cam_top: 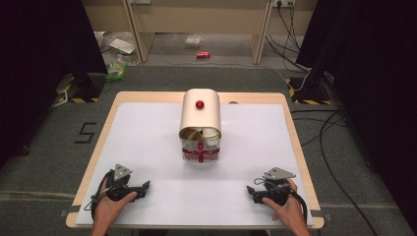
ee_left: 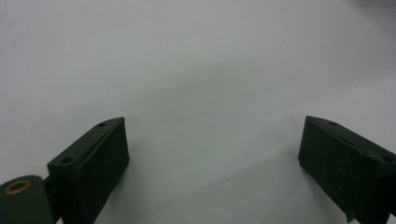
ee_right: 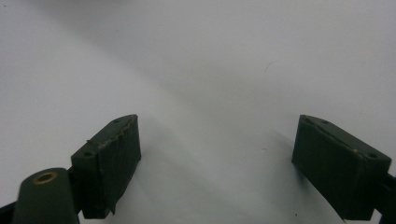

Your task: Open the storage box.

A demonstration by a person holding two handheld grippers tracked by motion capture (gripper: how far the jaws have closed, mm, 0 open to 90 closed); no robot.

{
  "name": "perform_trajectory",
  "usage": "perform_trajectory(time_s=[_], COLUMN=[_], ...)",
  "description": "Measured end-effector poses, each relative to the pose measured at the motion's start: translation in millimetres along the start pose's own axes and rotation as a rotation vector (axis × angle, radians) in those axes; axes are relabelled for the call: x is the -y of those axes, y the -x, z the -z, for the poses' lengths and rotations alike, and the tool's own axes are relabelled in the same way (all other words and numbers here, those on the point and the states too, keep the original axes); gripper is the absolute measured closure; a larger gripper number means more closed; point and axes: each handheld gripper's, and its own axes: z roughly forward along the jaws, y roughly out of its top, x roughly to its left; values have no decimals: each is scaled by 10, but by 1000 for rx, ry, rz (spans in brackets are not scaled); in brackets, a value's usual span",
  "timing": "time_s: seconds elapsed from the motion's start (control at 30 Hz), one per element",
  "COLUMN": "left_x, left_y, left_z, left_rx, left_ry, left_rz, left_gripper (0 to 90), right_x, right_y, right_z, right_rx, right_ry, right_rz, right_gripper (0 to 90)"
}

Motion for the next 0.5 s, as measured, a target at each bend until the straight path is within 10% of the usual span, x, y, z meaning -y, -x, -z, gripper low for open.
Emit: perform_trajectory(time_s=[0.5], left_x=[0], left_y=[0], left_z=[0], left_rx=[0], left_ry=[0], left_rz=[0], left_gripper=[75], right_x=[-74], right_y=[-69], right_z=[39], right_rx=[-4], right_ry=[63], right_rz=[12], right_gripper=[179])
